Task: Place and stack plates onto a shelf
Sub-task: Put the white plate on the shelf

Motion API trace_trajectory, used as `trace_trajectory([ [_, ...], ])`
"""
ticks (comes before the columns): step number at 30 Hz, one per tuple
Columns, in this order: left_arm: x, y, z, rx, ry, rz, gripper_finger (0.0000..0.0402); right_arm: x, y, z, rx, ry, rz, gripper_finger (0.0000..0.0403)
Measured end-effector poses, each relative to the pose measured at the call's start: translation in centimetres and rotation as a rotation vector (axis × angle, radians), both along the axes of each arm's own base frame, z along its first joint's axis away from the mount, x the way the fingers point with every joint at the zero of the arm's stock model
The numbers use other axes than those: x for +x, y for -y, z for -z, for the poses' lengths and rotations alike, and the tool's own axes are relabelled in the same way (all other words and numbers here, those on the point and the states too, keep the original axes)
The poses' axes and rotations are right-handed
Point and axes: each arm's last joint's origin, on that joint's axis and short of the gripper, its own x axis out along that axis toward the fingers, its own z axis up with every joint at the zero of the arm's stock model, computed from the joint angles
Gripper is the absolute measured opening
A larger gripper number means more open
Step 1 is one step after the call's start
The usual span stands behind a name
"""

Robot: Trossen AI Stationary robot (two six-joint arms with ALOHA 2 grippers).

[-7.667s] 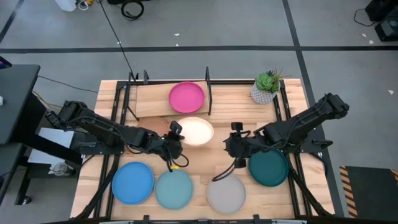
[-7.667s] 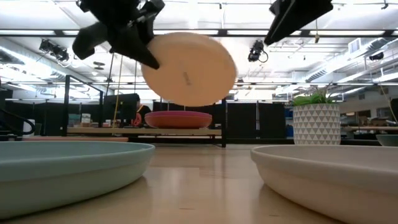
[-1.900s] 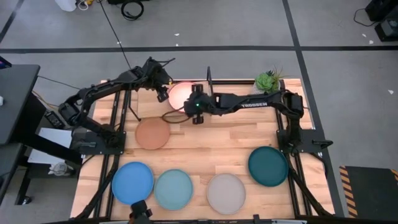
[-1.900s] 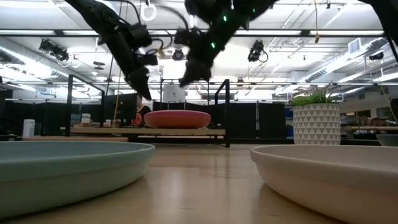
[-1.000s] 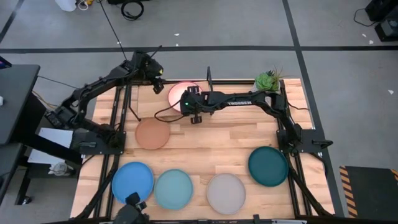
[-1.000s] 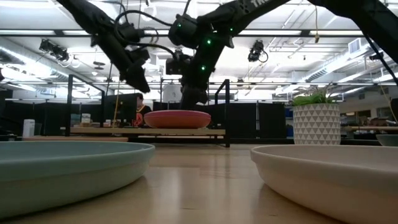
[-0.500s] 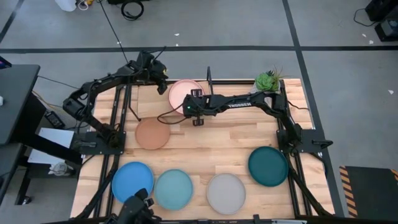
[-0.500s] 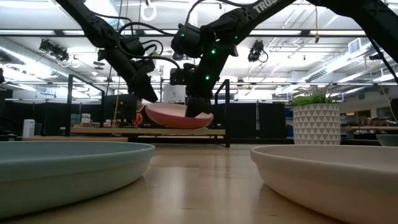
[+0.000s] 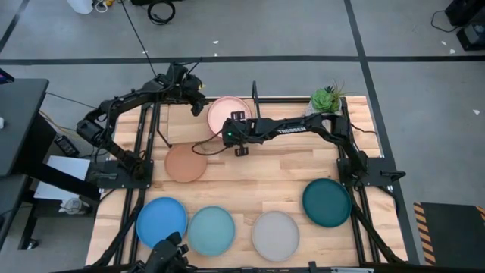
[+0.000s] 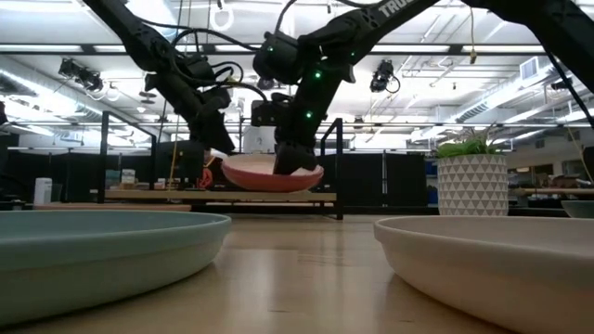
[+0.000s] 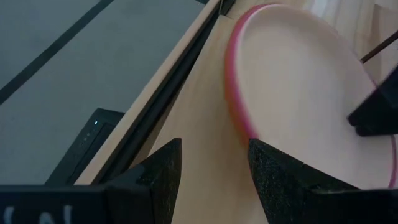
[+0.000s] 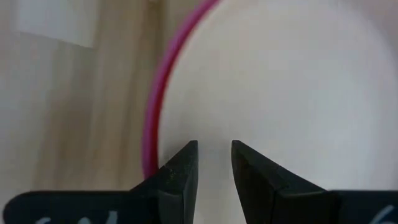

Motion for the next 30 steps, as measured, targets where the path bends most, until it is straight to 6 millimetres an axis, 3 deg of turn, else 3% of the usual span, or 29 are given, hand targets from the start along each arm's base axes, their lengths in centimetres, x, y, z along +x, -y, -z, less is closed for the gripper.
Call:
trace_trajectory([
  [6,0.6,0.6,0.0,0.003,-0.008,0.034,0.0192,-0.1,-1.0,-1.8,0.012,0.032,-0.040,0.0104],
  [12,0.9,0.8,0.0,0.011,-0.011,0.054,0.0192,-0.4,-1.1,-2.3,0.033,0.026,-0.051,0.0104],
  [21,0.7,0.8,0.2,0.004,-0.029,0.058,0.0192,-2.2,-1.4,-6.5,0.225,0.117,-0.118,0.0104],
  [25,0.9,0.7,0.4,0.013,-0.036,0.054,0.0192,-2.8,-0.8,-5.7,0.332,0.063,-0.122,0.0108],
  [30,2.5,0.0,2.0,0.101,-0.101,-0.006,0.0192,-3.0,-0.6,-5.6,0.317,0.045,-0.076,0.0114],
])
